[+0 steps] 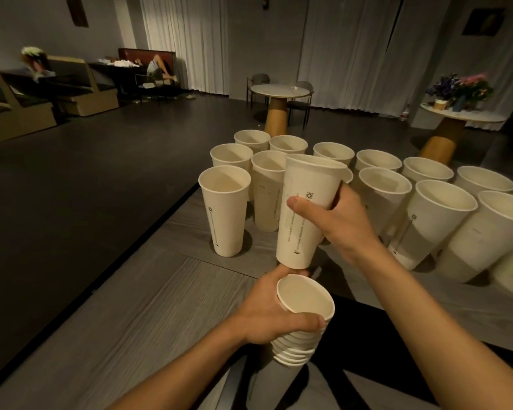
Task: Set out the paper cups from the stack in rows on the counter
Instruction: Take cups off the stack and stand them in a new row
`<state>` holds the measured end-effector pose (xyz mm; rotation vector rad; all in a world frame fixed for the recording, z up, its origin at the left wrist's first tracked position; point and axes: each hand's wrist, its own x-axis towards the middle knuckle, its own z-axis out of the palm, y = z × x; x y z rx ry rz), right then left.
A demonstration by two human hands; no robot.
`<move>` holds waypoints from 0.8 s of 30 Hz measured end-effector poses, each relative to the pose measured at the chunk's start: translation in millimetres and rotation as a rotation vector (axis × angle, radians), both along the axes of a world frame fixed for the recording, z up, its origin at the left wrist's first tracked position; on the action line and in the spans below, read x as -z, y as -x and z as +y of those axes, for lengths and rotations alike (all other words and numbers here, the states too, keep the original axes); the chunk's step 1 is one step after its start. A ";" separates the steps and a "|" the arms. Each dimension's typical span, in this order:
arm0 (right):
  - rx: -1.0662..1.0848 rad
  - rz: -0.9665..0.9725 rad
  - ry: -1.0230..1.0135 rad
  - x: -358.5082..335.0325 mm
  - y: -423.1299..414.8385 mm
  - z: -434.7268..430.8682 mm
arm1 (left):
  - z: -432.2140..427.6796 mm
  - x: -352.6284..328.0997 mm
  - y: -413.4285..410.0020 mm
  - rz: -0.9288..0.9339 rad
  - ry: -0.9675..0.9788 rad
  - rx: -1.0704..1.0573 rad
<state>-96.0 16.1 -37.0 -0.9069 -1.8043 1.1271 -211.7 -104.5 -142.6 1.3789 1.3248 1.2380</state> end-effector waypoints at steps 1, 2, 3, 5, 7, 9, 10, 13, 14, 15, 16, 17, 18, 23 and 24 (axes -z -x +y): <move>-0.003 -0.008 -0.017 1.8 2.8 2.5 | -0.4 -0.4 0.4 0.020 0.012 0.007; -0.004 -0.018 -0.038 3.0 5.7 4.4 | -0.2 -1.2 1.1 0.037 0.026 0.015; 0.003 -0.038 -0.056 5.9 7.6 5.2 | -0.7 -1.7 0.8 0.048 0.038 0.029; 0.010 -0.084 -0.074 14.1 11.9 6.2 | -0.2 -2.7 1.1 0.075 0.054 0.047; 0.001 -0.113 -0.059 23.8 16.1 5.7 | 0.6 -2.2 1.2 0.088 0.058 0.045; -0.006 -0.130 -0.043 33.3 19.9 4.9 | 0.3 -2.6 0.5 0.089 0.056 0.038; -0.008 -0.137 -0.033 36.2 21.9 4.3 | 0.2 -2.9 0.1 0.092 0.054 0.034; -0.005 -0.148 -0.021 41.3 27.0 6.2 | 0.2 -4.0 -0.7 0.088 0.053 0.026; -0.007 -0.149 -0.025 40.7 28.3 6.2 | 0.4 -4.1 -0.7 0.088 0.055 0.024; -0.009 -0.152 -0.028 39.6 28.9 6.0 | 0.4 -4.2 -0.9 0.088 0.055 0.022; -0.012 -0.159 -0.025 38.9 28.5 6.0 | 0.6 -4.0 -1.0 0.089 0.054 0.019; -0.017 -0.166 -0.018 38.8 27.1 5.9 | 0.7 -3.9 -1.0 0.089 0.052 0.015; -0.025 -0.185 -0.010 39.4 24.6 5.8 | 0.6 -3.7 -0.9 0.090 0.052 0.012; -0.003 -0.341 0.038 33.9 -0.6 -7.7 | 2.1 -1.1 -2.4 0.067 0.051 -0.004; 0.015 -0.364 0.056 29.9 -6.9 -14.6 | 2.0 -0.2 -3.2 0.061 0.047 -0.012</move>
